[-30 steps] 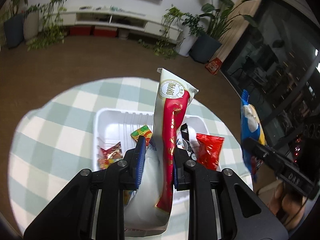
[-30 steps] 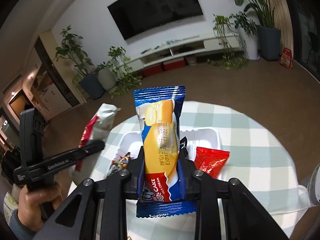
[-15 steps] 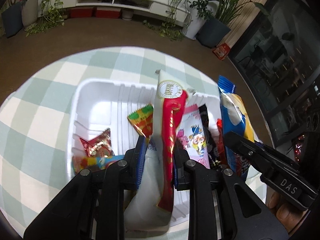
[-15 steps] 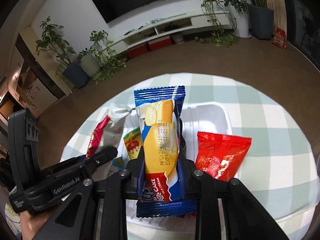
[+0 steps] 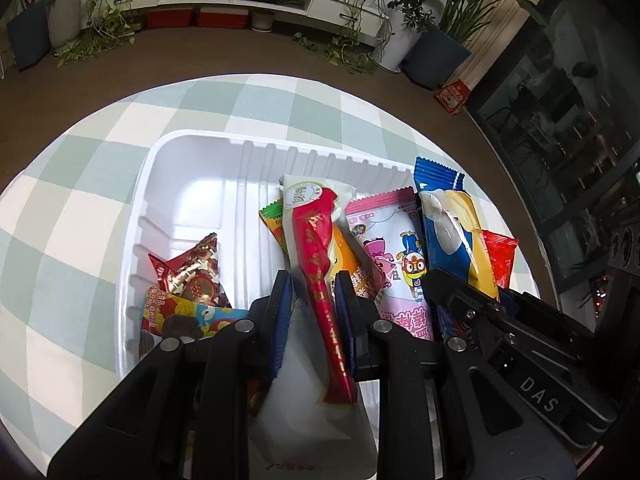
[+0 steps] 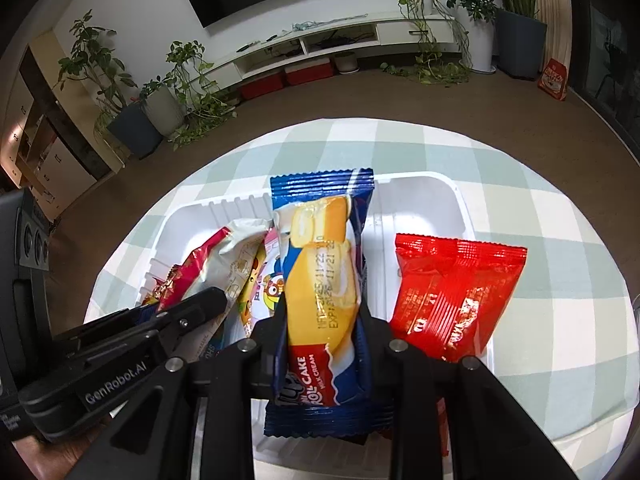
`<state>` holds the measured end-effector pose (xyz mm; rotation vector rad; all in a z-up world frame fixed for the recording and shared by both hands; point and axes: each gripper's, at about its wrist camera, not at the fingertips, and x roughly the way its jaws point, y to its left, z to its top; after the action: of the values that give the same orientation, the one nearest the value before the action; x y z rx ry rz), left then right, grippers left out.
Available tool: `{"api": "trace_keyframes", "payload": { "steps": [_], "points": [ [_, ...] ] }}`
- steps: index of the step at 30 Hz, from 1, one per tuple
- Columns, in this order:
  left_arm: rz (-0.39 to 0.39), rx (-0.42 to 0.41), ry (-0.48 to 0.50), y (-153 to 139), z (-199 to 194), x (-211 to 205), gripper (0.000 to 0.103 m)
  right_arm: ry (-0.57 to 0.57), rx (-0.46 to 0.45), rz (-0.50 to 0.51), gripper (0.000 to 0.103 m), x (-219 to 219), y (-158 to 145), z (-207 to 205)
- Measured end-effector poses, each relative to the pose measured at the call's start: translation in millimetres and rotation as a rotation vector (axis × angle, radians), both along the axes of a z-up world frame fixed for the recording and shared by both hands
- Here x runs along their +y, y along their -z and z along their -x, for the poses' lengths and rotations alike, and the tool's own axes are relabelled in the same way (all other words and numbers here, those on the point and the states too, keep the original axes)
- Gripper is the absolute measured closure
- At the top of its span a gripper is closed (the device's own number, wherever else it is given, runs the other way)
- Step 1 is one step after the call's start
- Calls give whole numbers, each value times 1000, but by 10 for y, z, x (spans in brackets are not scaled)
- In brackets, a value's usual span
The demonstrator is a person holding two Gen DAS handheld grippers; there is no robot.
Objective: Organize snacks
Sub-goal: 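Carry the white-red and blue packets into the white tray and release them, then withdraw both tools from the tray back over the remaining snacks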
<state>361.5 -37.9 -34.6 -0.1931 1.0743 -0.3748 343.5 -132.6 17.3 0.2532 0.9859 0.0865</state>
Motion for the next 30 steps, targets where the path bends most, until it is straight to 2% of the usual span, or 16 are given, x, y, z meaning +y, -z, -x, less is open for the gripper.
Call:
{"api": "trace_keyframes", "payload": {
  "steps": [6, 9, 12, 15, 16, 17, 20, 24, 26, 28, 30],
  "points": [
    [-7, -9, -8, 0, 5, -6, 82, 8, -1, 8, 71, 14, -25, 10],
    [-10, -12, -19, 1, 9, -1, 80, -6, -9, 22, 62, 38, -55, 31],
    [-11, -21, -24, -18, 36, -1, 68, -18, -27, 43, 57, 61, -111, 76],
    [1, -36, -43, -77, 76, 41, 44, -3, -52, 46, 56, 0, -207, 140],
    [1, -41, -47, -101, 86, 57, 32, 3, -60, 42, 56, -34, -245, 169],
    [5, -42, -47, -124, 97, 72, 24, 4, -67, 40, 52, -54, -272, 190],
    [27, -54, -49, -238, 158, 118, 21, 5, -111, 59, 46, -112, -406, 333],
    [59, -94, -52, -482, 293, 193, 21, -14, -158, 28, 45, -146, -551, 587],
    [92, -131, -52, -665, 404, 283, 21, -30, -197, 4, 44, -162, -630, 758],
    [139, -184, -40, -894, 582, 421, 21, -60, -248, -20, 37, -172, -697, 1027],
    [141, -251, -32, -1113, 807, 555, 9, -117, -297, -38, 32, -150, -714, 1328]
  ]
}}
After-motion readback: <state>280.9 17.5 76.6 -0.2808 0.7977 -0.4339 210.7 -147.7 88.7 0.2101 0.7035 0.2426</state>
